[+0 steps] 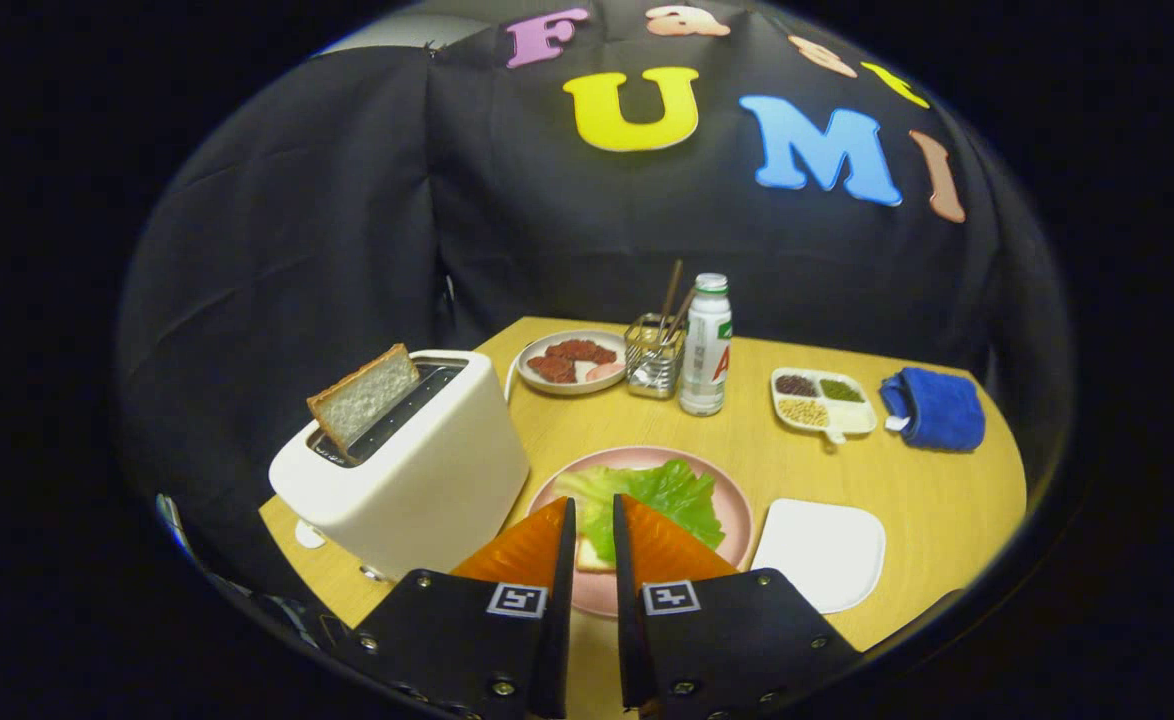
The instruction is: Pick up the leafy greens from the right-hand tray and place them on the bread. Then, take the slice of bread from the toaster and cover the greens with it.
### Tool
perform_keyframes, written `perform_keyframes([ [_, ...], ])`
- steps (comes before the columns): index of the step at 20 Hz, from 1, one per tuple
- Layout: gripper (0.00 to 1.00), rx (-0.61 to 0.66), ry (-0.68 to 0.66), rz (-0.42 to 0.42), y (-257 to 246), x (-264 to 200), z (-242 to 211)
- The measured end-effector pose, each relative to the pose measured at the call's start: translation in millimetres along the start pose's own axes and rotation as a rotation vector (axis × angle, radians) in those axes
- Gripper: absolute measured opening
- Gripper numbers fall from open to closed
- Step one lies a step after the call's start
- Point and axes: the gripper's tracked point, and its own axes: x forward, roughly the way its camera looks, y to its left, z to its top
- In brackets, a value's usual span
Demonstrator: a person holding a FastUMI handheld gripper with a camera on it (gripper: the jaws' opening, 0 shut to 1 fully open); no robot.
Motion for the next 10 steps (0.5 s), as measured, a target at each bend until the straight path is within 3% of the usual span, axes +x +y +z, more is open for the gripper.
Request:
perform_keyframes([
  [3,0.21,-0.005,-0.183,-0.024,21.2,-12.9,14.4],
  [5,0.21,-0.006,-0.219,-0.075,30.3,-23.6,15.4],
  [10,0.21,-0.065,-0.327,0.001,101.1,-44.8,23.8],
])
